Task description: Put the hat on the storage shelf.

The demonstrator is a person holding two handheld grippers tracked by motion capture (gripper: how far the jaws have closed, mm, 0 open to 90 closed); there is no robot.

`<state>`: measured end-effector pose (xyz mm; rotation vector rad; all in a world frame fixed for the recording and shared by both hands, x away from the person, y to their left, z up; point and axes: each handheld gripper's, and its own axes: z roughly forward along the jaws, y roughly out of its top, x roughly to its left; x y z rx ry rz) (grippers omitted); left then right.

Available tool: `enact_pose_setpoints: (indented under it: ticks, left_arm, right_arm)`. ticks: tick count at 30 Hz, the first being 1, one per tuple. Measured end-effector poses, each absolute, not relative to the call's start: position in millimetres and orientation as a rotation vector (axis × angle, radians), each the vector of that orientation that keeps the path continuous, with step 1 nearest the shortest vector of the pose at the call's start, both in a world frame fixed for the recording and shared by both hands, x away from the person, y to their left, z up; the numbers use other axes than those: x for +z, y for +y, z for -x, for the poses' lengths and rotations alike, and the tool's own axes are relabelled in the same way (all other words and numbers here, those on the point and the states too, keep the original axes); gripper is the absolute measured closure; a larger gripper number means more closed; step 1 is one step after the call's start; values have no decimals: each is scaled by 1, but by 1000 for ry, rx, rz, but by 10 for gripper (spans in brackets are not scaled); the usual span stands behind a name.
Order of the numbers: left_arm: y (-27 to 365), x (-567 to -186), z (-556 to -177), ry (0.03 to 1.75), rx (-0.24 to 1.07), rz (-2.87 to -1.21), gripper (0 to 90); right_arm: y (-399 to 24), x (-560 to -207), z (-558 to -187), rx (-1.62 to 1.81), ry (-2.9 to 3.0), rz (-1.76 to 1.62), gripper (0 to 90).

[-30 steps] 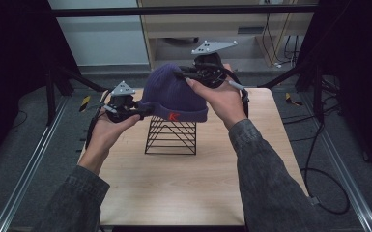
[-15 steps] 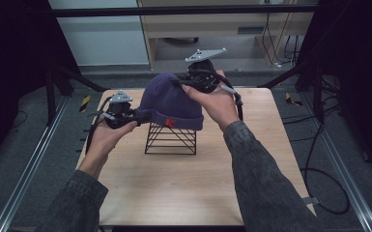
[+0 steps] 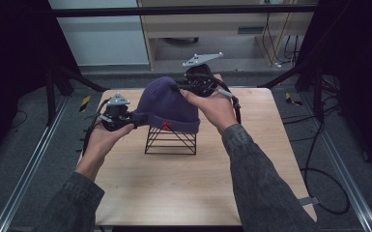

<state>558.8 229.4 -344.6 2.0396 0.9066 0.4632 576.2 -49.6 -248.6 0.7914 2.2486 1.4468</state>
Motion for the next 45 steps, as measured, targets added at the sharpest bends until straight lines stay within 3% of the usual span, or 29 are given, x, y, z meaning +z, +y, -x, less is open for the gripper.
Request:
enact_pose_setpoints:
  ticks: [45]
  left_arm:
    - [233, -398, -554, 920, 378, -2104, 629]
  right_arm:
    - [-44, -301, -574, 1361, 2368, -842, 761]
